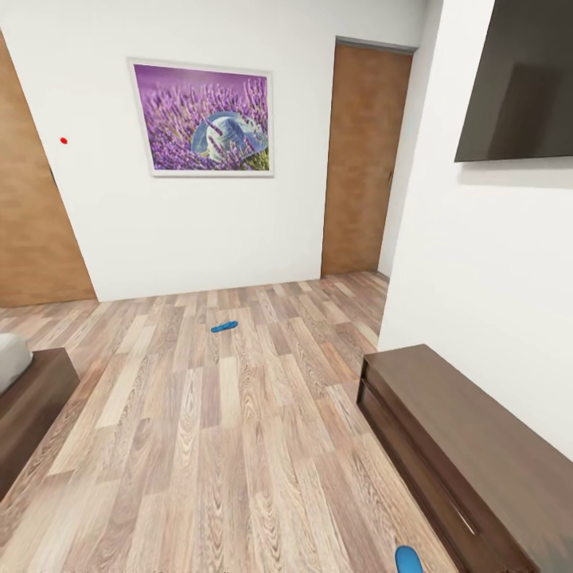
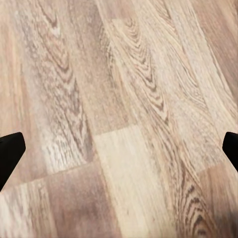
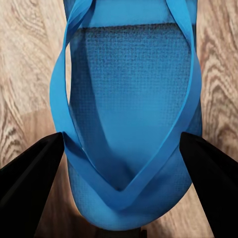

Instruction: In the bedroom, move the book from the bed onto either nightstand, and place the two sandals side by side next to the bed.

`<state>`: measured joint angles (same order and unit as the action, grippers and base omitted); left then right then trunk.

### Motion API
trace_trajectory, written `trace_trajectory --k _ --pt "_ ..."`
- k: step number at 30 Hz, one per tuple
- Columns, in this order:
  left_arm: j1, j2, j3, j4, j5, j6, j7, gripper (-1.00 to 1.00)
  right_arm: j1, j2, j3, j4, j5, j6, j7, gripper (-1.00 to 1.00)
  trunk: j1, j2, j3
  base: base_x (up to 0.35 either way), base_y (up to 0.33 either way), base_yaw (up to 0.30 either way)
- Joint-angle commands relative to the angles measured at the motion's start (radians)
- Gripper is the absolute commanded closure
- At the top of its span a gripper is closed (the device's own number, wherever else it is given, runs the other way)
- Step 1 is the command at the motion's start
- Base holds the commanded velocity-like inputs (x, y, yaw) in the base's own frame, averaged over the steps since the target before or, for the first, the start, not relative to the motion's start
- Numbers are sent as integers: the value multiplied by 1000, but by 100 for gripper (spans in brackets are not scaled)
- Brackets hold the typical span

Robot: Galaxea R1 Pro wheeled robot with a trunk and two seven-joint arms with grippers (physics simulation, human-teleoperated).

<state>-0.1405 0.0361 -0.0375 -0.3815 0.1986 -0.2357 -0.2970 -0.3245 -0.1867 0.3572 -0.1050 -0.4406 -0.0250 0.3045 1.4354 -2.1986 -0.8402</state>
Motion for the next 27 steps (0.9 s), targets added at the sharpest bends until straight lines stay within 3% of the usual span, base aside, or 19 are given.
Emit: trace_trajectory --k 1,12,27 --pt "-1 1 -4 1 10 -2 -4 -100 -1 0 8 1 -10 -3 3 100 0 0 -3 0 0 0" --pt "-1 1 -4 1 10 -2 -4 -100 -1 1 9 1 -10 -3 3 100 0 0 -19 0 0 0" --pt "-1 1 -4 1 10 -2 -4 -100 -1 1 8 1 -10 -3 2 100 0 0 -21 0 0 0"
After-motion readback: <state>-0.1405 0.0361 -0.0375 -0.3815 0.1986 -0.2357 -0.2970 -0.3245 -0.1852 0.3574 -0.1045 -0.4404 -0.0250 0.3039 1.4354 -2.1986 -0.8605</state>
